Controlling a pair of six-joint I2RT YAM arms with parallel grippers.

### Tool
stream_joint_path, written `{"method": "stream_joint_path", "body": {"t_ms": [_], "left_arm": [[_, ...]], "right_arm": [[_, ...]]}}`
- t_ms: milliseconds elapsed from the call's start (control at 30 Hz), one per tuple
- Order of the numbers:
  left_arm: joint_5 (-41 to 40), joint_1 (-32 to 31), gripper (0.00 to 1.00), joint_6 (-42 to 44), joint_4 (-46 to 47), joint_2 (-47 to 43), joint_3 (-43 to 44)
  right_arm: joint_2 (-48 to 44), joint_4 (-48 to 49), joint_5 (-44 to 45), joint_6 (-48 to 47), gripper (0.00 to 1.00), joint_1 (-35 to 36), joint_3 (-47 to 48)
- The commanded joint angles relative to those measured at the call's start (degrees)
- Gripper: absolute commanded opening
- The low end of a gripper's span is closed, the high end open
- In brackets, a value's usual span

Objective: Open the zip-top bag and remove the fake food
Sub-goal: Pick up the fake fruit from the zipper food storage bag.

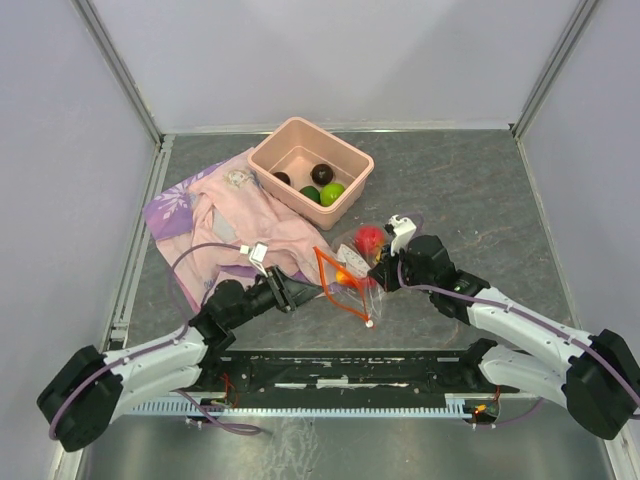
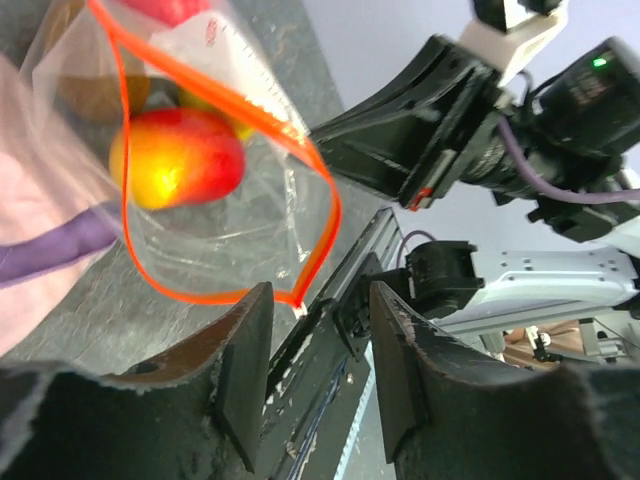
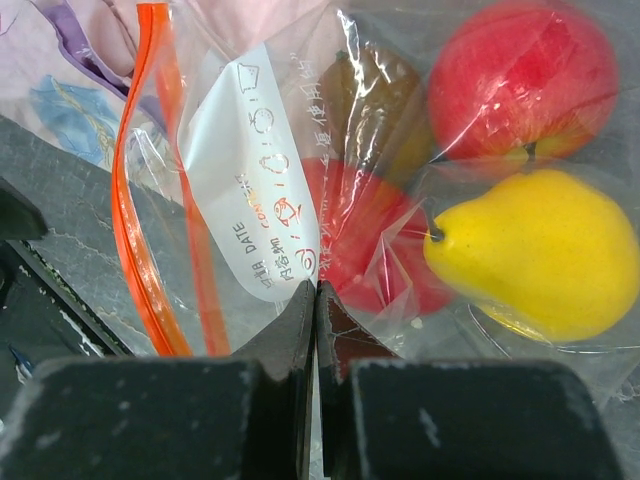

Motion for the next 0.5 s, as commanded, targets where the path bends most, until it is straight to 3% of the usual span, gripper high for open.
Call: {"method": "stream_joint_path", "body": {"t_ms": [0,200,467], "left_arm": [[-5.93,-3.64,0.48,-2.29,5.96,4.48,1.18],[-12.24,-7.82,0.46,-2.84,6.18,10.15,2.91],[-14.43,-9.36,0.5,-3.44,7.57,16.88,4.43]], "right_arm": [[-0.36,3.32,-1.0,1.17,0.06,-0.2,-0.18],[0.23,3.46,-2.47,1.31,0.06,-0.21,0.11],[1.4,7.89,-11.82,0.58,0.05,-0.22,-0.11]]}}
